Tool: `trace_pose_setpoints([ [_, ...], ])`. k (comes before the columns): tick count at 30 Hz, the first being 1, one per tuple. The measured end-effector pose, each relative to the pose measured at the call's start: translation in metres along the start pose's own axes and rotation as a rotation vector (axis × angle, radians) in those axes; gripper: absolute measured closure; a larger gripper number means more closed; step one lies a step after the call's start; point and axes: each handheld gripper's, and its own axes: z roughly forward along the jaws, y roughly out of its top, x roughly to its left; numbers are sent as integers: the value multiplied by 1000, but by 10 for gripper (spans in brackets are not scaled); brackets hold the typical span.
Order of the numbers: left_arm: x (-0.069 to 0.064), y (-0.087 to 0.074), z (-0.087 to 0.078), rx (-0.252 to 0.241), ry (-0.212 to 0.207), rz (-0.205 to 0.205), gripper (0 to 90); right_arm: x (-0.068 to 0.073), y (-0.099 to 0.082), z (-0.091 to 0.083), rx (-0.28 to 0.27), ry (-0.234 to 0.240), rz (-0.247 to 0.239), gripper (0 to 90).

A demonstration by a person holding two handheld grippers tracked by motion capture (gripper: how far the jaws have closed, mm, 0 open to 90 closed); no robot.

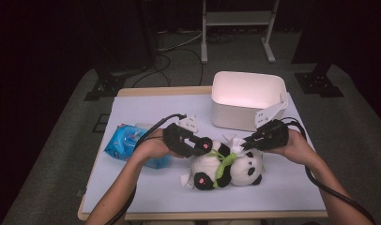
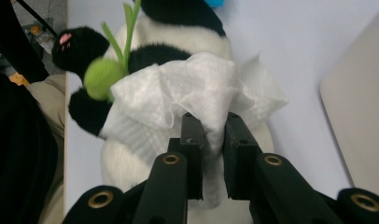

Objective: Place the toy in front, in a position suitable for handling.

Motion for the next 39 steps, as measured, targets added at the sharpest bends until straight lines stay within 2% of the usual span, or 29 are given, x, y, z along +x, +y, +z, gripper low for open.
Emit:
trace_pose_setpoints([
  [7,4,-2,5,10,8,-15,523,-1,-31,-8,0,-11,53,793],
  [12,6,-2,7,23,6,-11,518,4,-41,-11,-24,-11,69,794],
  [15,6,-2,8,23,2,-16,521,10,-38,-9,-29,-4,52,793],
  [24,6,0,13,36,9,-16,523,27,-11,4,-34,40,-29,793],
  [33,8,1,12,46,10,-18,515,35,6,23,2,74,-85,794],
  [35,8,1,10,59,11,-17,466,34,6,26,15,65,-83,795],
  [39,8,-1,3,58,11,-27,458,23,-2,24,7,73,-41,798],
])
